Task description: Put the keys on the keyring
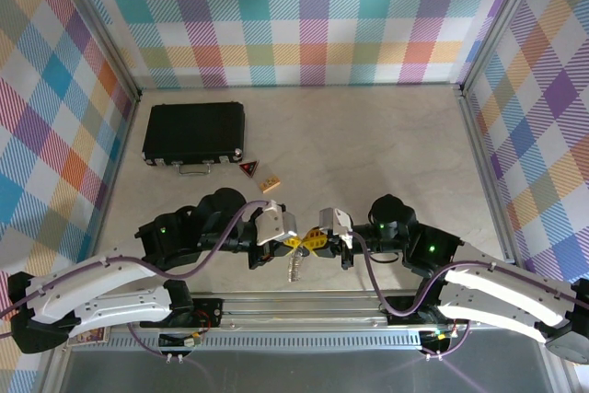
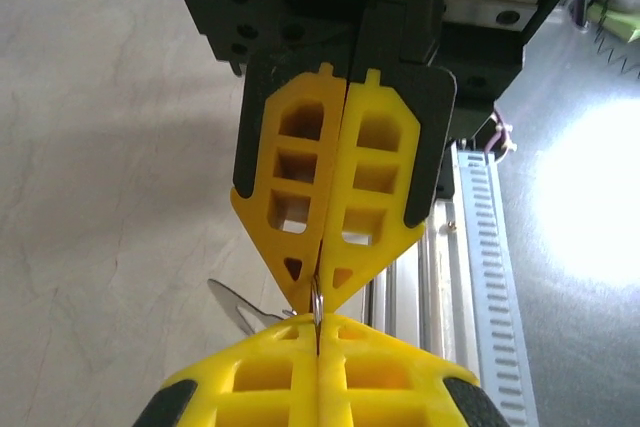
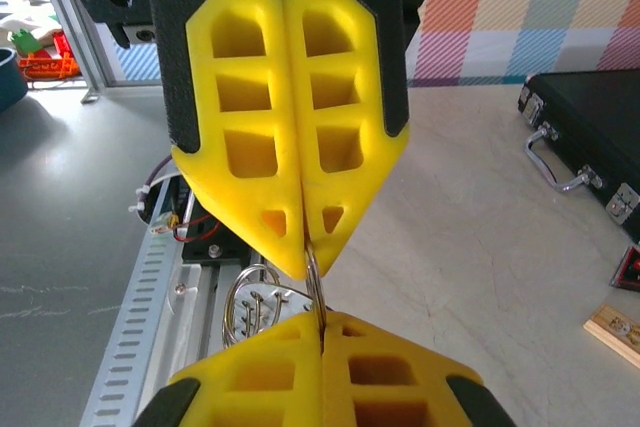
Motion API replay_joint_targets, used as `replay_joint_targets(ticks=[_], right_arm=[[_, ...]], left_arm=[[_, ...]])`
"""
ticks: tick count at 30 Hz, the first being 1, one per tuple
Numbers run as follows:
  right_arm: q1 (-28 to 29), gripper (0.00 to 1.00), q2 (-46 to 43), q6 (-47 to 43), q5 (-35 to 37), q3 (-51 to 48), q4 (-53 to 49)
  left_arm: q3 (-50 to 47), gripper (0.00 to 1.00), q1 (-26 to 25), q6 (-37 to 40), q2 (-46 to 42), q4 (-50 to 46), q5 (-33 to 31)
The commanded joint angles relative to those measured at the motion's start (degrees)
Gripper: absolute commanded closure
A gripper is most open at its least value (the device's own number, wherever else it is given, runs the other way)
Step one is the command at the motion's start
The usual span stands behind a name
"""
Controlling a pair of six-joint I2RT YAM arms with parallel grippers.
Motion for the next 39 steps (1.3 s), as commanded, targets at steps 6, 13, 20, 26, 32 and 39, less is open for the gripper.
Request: replay_joint_targets(ticks=[6,13,20,26,32,39], right_arm=[[0.47,0.9,-2.43,0.07,-0.9,-0.39,3.67],[0.49,0.87,-4.2,0.43,-1.22,-1.41,4.98],[0.51,0.78,-8.32,0.87,1.04,-3.38,6.79],[0.49,0.74,-9.72,1.55,2.26,-3.8,7.22],[0.47,0.77,-9.61,1.9,0.67,-3.96,7.81],[0.52,0.77,-9.19,2.08,-3.64,-4.08,8.68]], left_arm=[[-7.37,1.0,-0.24,-8.61,-3.84,25.11,5.48],[-13.47,1.0,-0.24,-14.09,-4.43,38.18,5.68],[-14.91,1.0,-0.24,-14.61,-6.19,39.7,3.95],[-15.62,1.0,-0.24,-15.13,-7.39,40.5,3.55],[-17.17,1.0,-0.24,-16.59,-7.97,44.46,4.52],[-17.84,1.0,-0.24,-17.3,-8.32,46.32,4.61]])
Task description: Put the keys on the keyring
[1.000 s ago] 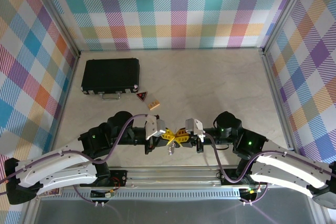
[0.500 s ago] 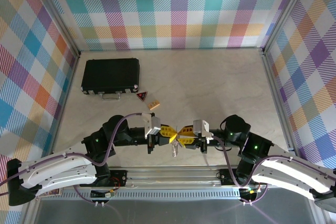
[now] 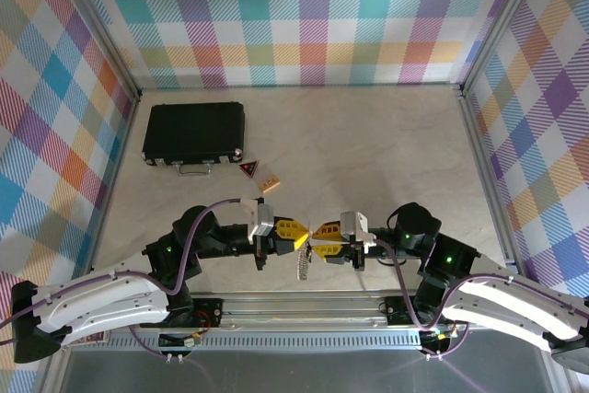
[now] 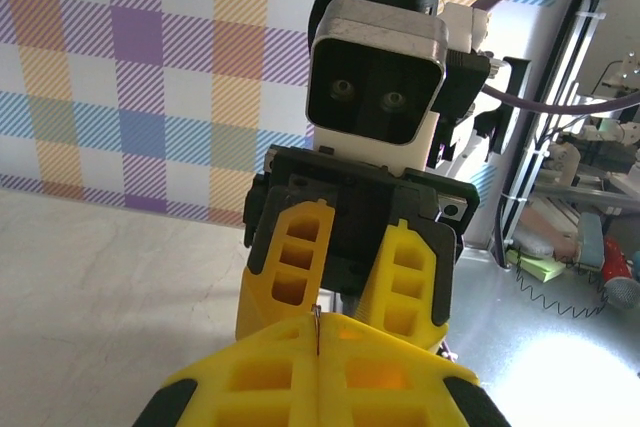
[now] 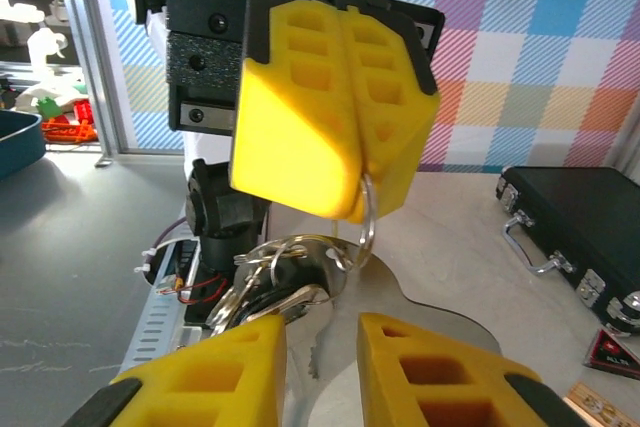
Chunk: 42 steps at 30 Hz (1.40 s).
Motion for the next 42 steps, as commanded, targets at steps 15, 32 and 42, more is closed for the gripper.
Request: replay_joint_targets(ticks=[15,32,42], right_arm=[[0.35,0.78,-2.55,1.17,-6.29,-2.29,5.69],[0.35,0.81,-1.77,2.13,-7.51,-2.64,7.51],[0.29,1.0,-2.64,0.1,-1.55,-2.09,4.52]], left_arm=[[0.46,1.0,-0.24,-3.66,2.13,7.76,9.85],[1.18,1.0,-0.26,-3.75,3.99,7.49,11.4],[4.01,1.0,-0.23,0.93,1.93,-4.84,6.93]])
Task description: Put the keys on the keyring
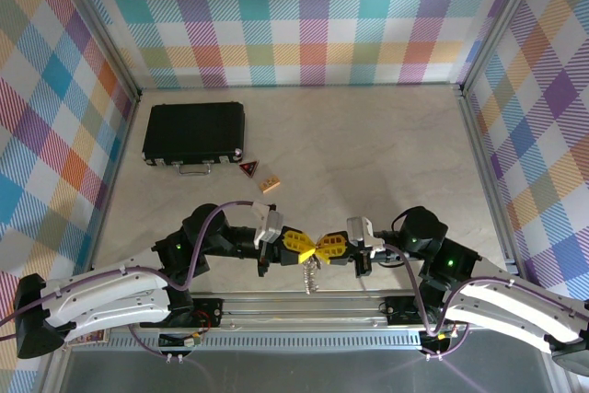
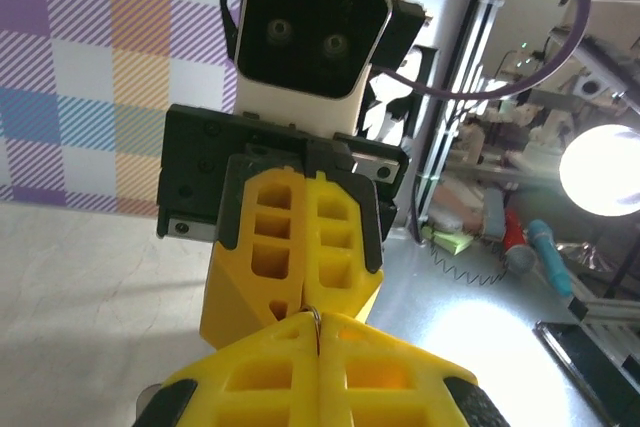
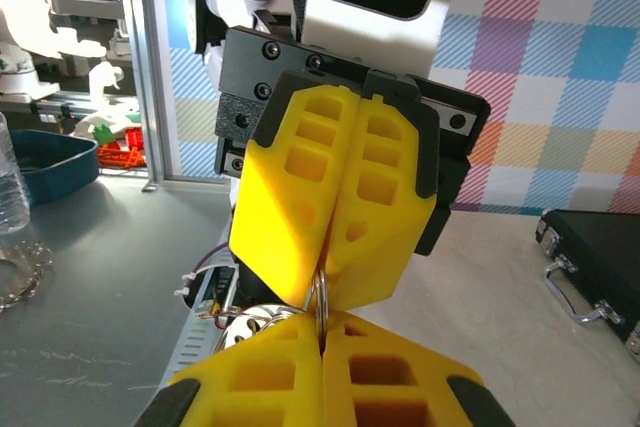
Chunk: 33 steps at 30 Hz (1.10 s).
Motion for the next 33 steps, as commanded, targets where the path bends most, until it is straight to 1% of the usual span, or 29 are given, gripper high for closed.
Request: replay_joint_targets(ticks=[1,2,4,6,8,10,14,18,26,33], right_arm=[[0.3,1.0,-0.5,-2.39,3.48,0.97,-1.63],[0.29,1.0,-0.23,-2.93,4.1,1.58,-3.0],[0.29,1.0,0.8,-4.01,5.2,3.02,-5.66],[0.32,1.0,1.98,-4.19,6.79,3.73,-6.64],[0.34,1.0,3.96,-4.54,7.97,4.86,-7.98],[0.27,1.0,6.04,-4.82,8.84,5.95,-9.24],[0.32,1.0,8.24,-4.83,9.67,6.63,-9.58],[0.27,1.0,8.82,-4.91,11.14,6.81,-9.94],[0.49,1.0,10.39,-4.82,10.24,7.46,-10.3],[0.85,1.0,10.91,-4.9,10.1,7.96,-10.91]], left_arm=[[4.92,1.0,-0.28,5.1,-2.87,-11.51,-5.2],[6.13,1.0,-0.24,7.25,-3.58,-16.54,-7.4],[9.48,0.93,-0.24,11.77,-4.42,-27.68,-12.32],[12.96,0.87,-0.24,14.41,-3.5,-37.04,-14.93],[15.82,0.84,-0.25,16.18,-2.06,-42.9,-16.74],[17.33,0.82,-0.24,17.44,-1.23,-45.87,-17.75],[18.08,0.81,-0.24,18.51,-0.17,-46.76,-18.29],[17.73,0.81,-0.24,18.77,1.01,-46.13,-15.77],[18.43,0.78,-0.24,19.85,5.2,-45.14,-16.8],[19.84,0.79,-0.24,21.4,8.4,-44.62,-15.95]])
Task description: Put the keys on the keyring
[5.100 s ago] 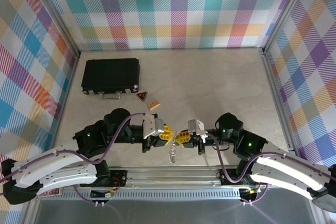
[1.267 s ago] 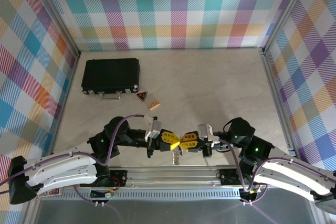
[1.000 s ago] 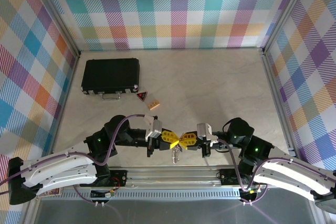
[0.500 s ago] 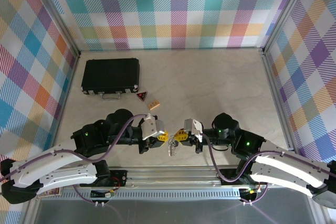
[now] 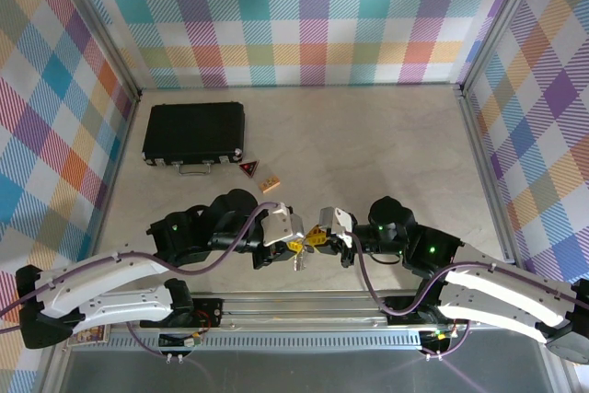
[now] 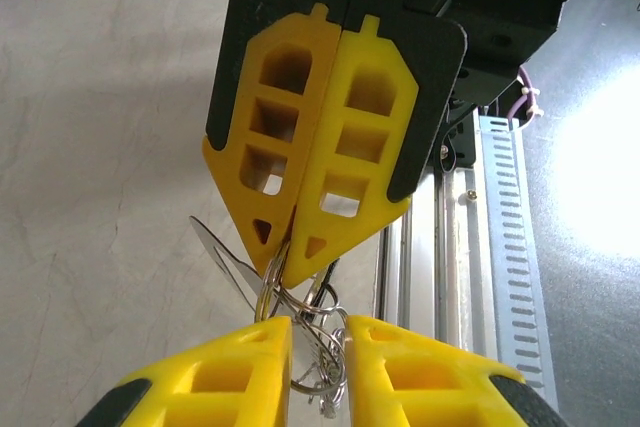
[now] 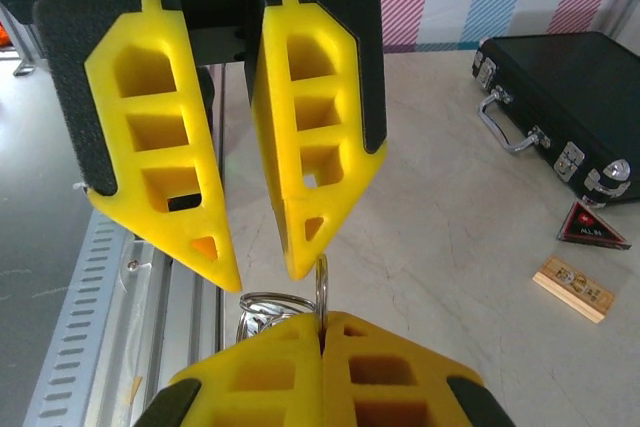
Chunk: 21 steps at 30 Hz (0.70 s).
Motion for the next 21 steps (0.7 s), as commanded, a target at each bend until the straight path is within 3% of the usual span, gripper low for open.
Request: replay_joint_targets(ticks=[1,10,21], right_arm=[[0.69,1.0,0.22,-0.54,-1.55,2.58,2.28],[0.82,1.0,0.88,-0.63,-1.47,2.69,2.25],[0.84,1.0,2.38,-0.47,-1.78,2.96,2.42]], left_arm=[[2.24,0.8,-0.05,1.64,0.91,0.83,0.46],[3.2,0.74,-0.04,3.04,-0.69,-2.97,-4.45],[2.27,0.71,-0.04,2.91,-1.89,-2.54,-4.9]])
